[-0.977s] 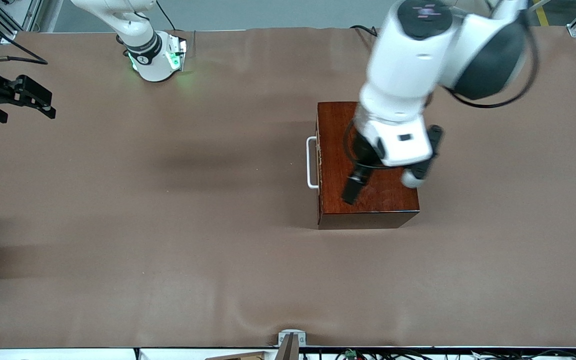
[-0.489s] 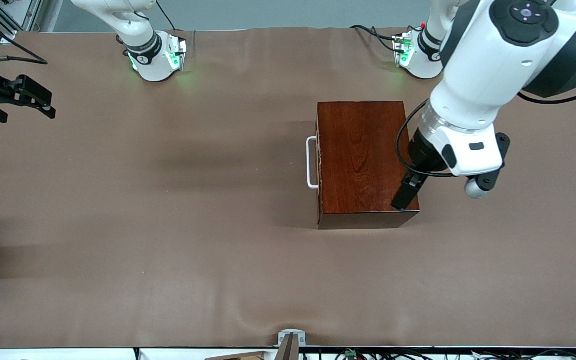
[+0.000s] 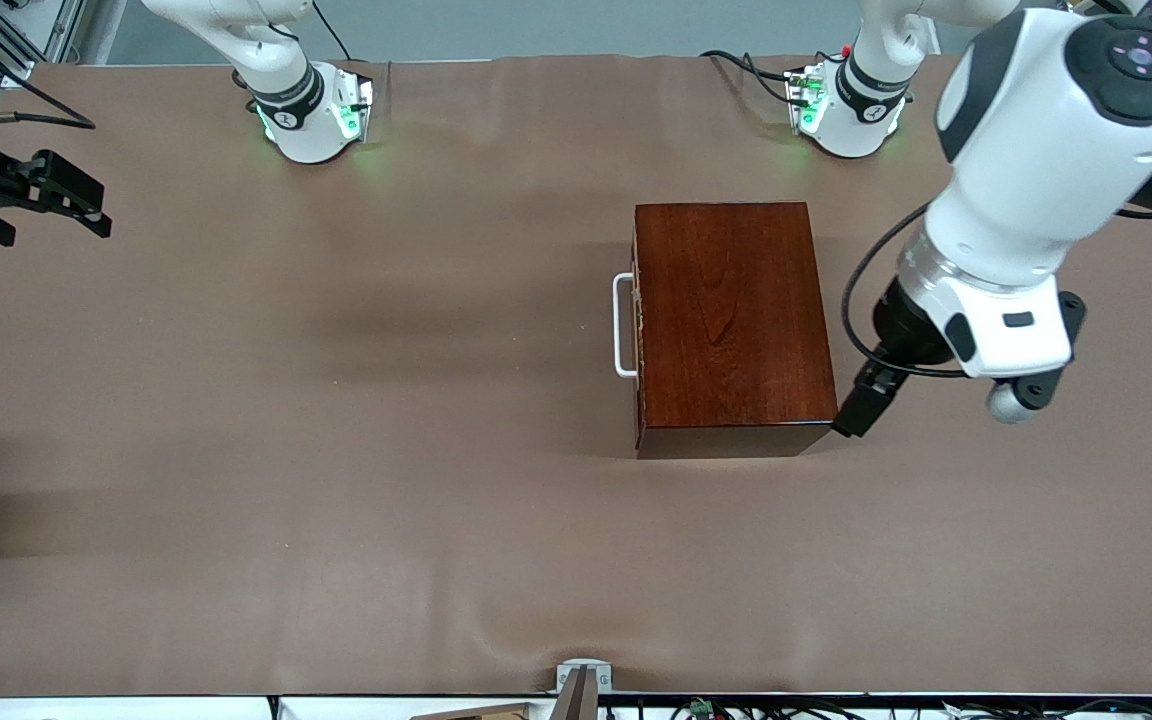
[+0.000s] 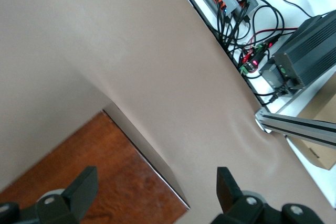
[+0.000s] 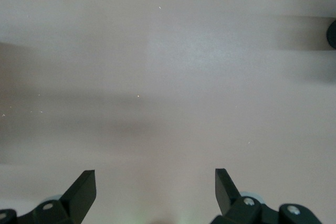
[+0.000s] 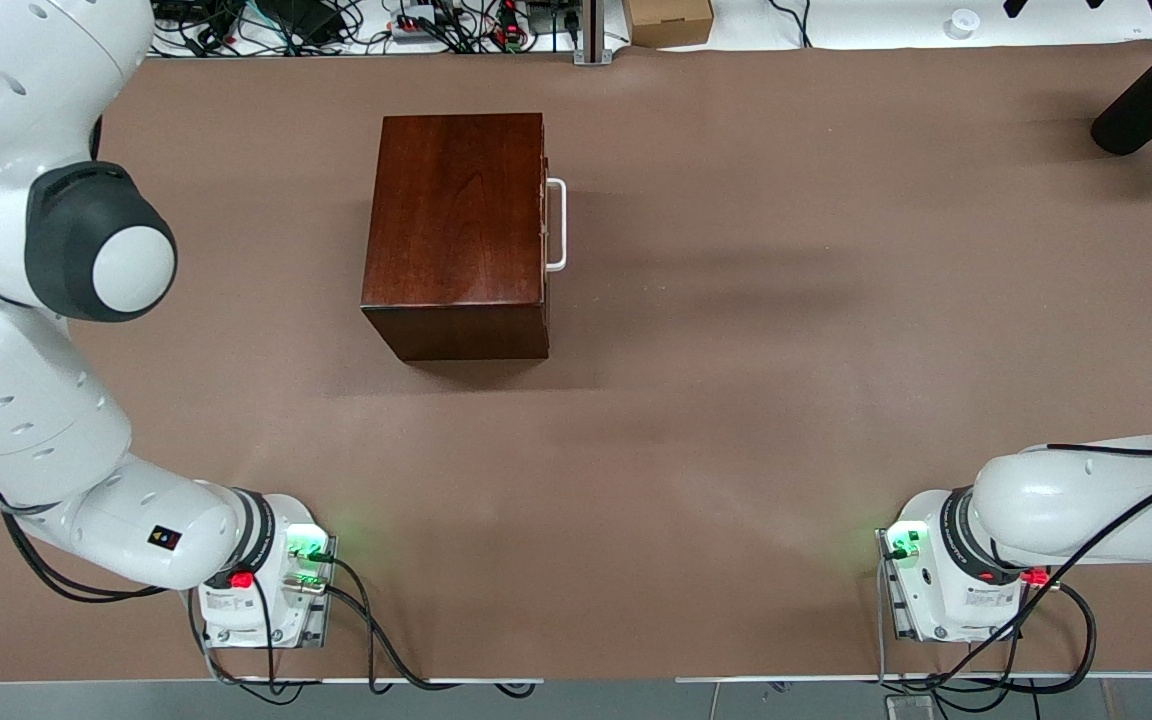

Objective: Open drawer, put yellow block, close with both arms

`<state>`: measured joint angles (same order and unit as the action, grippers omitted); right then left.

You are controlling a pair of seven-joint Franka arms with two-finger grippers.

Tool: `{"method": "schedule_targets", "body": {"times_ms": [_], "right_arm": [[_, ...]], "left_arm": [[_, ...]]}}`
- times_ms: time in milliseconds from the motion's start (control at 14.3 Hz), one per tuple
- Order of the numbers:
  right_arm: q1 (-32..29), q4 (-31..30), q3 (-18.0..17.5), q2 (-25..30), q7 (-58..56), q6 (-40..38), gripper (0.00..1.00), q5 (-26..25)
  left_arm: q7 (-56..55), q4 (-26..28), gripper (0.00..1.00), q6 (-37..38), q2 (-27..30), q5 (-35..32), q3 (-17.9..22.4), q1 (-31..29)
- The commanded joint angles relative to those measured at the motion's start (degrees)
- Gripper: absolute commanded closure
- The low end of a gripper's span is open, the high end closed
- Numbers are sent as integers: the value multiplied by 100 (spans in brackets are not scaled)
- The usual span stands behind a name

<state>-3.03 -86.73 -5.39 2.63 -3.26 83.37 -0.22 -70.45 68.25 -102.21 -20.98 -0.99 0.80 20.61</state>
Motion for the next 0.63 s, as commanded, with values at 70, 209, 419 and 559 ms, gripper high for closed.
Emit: {"method": "schedule_targets", "body": {"times_ms": [70, 209, 419, 559], "right_arm": [[-48, 112, -15, -52, -43, -40, 0, 13], [-49, 112, -15, -52, -43, -40, 0, 13], [-49, 112, -15, -52, -43, -40, 0, 13], [-49, 112, -24, -52, -43, -40, 0, 13]], "left_arm": [[811, 153, 0, 228, 174, 116, -45, -276], [1172, 153, 0, 377, 226, 116, -54, -443], [1612, 153, 0, 535, 253, 116, -54, -575], [1972, 136, 0, 536, 253, 116, -54, -707]]}}
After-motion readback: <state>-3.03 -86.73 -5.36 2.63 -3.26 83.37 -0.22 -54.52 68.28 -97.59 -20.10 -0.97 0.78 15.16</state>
